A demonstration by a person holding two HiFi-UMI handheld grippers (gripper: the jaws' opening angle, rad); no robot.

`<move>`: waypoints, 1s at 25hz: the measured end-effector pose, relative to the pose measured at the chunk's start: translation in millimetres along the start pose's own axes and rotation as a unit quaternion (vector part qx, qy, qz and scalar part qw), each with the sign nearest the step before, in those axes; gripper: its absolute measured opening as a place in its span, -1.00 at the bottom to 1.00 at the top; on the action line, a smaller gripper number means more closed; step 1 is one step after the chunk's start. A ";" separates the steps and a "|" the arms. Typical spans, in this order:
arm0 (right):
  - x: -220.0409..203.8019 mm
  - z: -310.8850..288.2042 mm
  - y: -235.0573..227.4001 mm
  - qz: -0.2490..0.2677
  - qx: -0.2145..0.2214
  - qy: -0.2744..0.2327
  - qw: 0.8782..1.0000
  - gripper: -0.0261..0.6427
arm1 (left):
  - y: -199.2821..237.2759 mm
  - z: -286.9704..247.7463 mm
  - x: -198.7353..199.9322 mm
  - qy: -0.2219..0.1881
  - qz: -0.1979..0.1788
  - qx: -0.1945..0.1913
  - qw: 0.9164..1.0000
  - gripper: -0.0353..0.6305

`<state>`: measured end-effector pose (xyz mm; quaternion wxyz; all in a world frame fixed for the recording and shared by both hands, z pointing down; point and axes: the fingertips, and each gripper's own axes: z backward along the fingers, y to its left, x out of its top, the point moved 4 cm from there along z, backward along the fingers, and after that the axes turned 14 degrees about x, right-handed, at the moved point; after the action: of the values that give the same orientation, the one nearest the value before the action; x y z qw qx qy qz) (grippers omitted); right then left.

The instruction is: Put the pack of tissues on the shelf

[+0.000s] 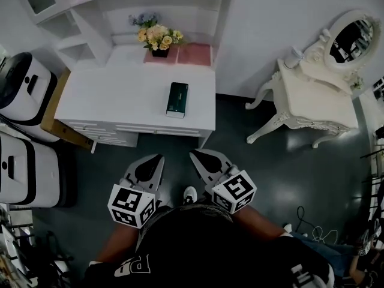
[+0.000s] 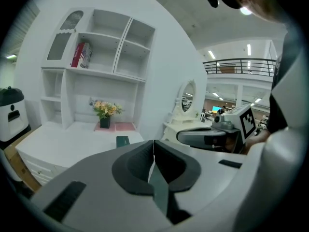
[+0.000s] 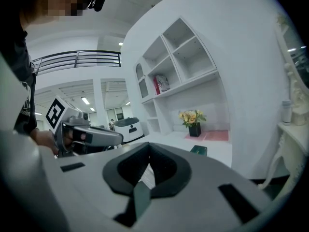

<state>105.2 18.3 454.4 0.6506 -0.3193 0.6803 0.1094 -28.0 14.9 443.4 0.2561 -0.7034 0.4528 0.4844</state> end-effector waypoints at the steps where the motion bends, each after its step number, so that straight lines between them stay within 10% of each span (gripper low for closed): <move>1: 1.8 -1.4 -6.2 0.001 0.002 -0.001 1.000 -0.89 | 0.5 -5.8 1.9 0.001 0.000 0.002 1.000 -0.85; 25: 4.8 -10.2 -57.9 -0.016 -0.003 -0.020 1.000 -0.89 | 12.2 -57.2 11.1 0.031 0.024 0.002 0.999 -0.85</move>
<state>130.4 -33.6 466.6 0.6648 -0.3300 0.6616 0.1068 -11.7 -40.7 457.1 0.2313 -0.7064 0.4788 0.4671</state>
